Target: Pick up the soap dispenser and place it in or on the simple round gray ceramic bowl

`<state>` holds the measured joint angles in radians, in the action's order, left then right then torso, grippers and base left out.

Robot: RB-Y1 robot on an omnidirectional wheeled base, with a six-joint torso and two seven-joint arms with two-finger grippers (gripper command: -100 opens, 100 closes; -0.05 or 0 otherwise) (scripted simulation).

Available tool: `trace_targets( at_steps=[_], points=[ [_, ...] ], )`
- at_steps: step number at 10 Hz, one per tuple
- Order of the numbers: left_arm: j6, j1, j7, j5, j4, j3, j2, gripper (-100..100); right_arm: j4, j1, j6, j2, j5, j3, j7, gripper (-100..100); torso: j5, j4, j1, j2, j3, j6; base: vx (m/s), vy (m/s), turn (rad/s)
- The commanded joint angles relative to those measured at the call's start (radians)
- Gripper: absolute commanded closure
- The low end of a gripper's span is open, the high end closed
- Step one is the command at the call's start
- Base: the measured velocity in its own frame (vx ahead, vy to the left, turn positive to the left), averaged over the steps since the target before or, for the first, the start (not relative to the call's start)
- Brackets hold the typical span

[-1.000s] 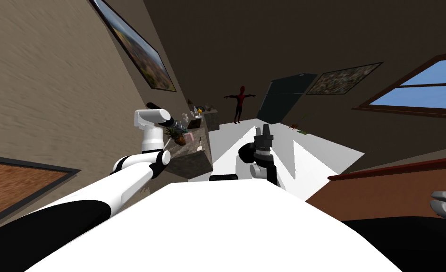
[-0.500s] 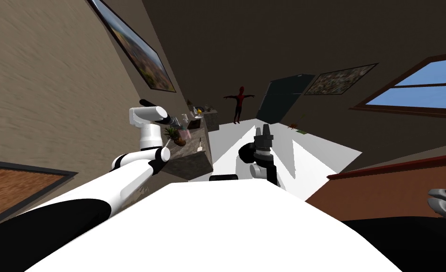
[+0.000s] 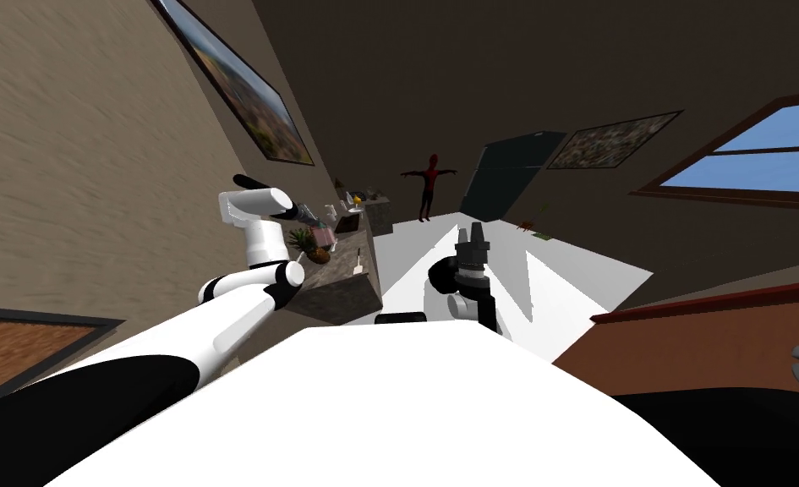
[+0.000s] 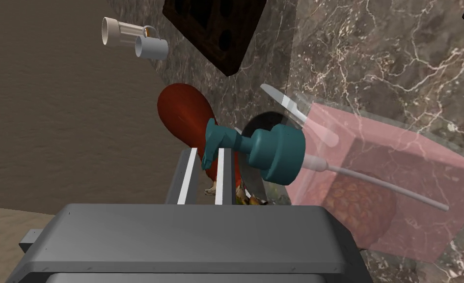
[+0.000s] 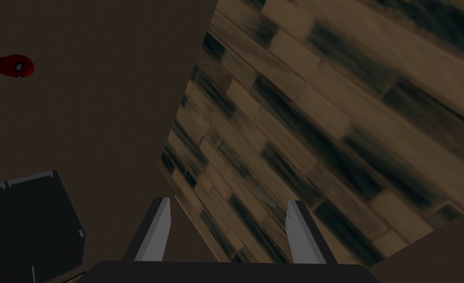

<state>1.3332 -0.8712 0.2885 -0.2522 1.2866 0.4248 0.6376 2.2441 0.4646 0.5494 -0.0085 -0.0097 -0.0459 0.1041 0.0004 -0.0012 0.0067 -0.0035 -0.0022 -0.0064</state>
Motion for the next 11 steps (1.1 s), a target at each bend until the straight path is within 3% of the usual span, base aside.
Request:
trace_targets(
  at_steps=[1,2,3,11],
  points=[
    [-0.045,-0.006,0.012,0.015,-0.024,0.024,0.002,100,0.000,0.000,0.000,0.000,0.000,0.000,0.000,0,0.000,0.000,0.000,0.000,0.000,0.000,0.035,0.012,0.009],
    [-0.071,-0.009,0.024,0.028,-0.033,0.045,0.001,100,0.000,0.000,0.000,0.000,0.000,0.000,0.000,0,0.000,0.000,0.000,0.000,0.000,0.000,0.049,0.016,0.014],
    [-0.074,-0.009,0.024,0.028,-0.033,0.045,0.001,100,0.000,0.000,0.000,0.000,0.000,0.000,0.000,0,0.000,0.001,0.002,0.000,0.001,-0.002,0.040,0.017,0.017],
    [-0.271,-0.017,0.077,0.115,-0.084,0.207,0.000,100,0.000,0.000,0.000,0.000,0.000,0.000,0.000,0,0.000,0.003,0.006,0.001,0.002,-0.005,0.069,0.018,0.031]
  ],
)
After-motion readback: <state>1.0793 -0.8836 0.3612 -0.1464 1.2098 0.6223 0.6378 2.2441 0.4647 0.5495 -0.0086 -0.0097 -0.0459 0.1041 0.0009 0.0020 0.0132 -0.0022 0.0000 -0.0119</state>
